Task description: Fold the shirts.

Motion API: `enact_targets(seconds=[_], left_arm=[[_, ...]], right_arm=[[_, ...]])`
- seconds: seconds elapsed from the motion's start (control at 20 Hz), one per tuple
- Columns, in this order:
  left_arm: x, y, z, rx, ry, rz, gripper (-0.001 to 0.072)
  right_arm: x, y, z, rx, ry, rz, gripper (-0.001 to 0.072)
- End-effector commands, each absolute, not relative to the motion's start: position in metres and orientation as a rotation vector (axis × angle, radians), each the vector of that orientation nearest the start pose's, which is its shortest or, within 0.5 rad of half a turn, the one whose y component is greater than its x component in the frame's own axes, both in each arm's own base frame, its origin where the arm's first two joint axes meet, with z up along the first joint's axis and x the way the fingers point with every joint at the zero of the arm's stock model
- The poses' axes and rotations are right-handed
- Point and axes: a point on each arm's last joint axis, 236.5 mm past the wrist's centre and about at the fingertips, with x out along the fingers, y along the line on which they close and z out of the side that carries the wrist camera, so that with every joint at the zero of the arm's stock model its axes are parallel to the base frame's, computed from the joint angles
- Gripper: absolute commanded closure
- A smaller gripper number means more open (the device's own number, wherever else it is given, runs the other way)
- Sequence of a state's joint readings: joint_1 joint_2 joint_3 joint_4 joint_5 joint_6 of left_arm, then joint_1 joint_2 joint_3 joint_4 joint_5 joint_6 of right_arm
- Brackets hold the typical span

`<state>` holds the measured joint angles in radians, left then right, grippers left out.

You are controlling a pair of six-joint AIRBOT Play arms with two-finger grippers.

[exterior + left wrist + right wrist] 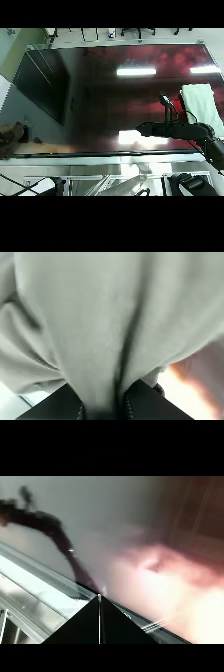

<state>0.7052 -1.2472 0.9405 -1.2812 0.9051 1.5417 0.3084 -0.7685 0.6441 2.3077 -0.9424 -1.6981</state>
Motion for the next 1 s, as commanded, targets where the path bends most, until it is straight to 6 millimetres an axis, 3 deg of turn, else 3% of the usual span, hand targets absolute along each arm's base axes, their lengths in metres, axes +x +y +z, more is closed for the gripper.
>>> enact_targets(seconds=[0.0,0.05,0.15,0.25,0.35,0.5,0.65,0.75,0.8,0.9,0.95], left_arm=[[0.32,0.217,0.063,-0.155,1.055,0.559,0.0686],[0.341,0.176,0.087,-0.189,0.985,0.45,0.0687],[0.372,0.068,0.127,-0.243,0.865,0.165,0.0686],[0.372,-0.024,0.141,-0.217,0.854,-0.071,0.0686],[0.357,-0.104,0.129,-0.162,0.919,-0.251,0.0686],[0.33,-0.187,0.071,-0.117,1.046,-0.401,0.0686],[0.313,-0.236,0.01,-0.083,1.149,-0.456,0.0667],[0.309,-0.253,-0.005,-0.058,1.202,-0.472,0.0114],[0.309,-0.255,-0.003,-0.055,1.23,-0.467,0.0026],[0.314,-0.248,0.016,-0.029,1.263,-0.468,0.0026],[0.315,-0.238,0.03,-0.007,1.28,-0.469,0.0026]], right_arm=[[0.246,0.214,0.053,0.44,1.081,0.642,0.0689],[0.246,0.214,0.053,0.44,1.081,0.642,0.0689],[0.246,0.214,0.053,0.44,1.081,0.642,0.0689],[0.246,0.214,0.053,0.44,1.081,0.642,0.0689],[0.246,0.214,0.053,0.44,1.081,0.642,0.0689],[0.246,0.214,0.053,0.441,1.081,0.642,0.0689],[0.246,0.214,0.053,0.441,1.081,0.642,0.0689],[0.246,0.214,0.054,0.441,1.081,0.642,0.0689],[0.245,0.214,0.054,0.445,1.083,0.645,0.0689],[0.242,0.215,0.055,0.444,1.094,0.652,0.0688],[0.244,0.212,0.055,0.444,1.094,0.644,0.0651]])
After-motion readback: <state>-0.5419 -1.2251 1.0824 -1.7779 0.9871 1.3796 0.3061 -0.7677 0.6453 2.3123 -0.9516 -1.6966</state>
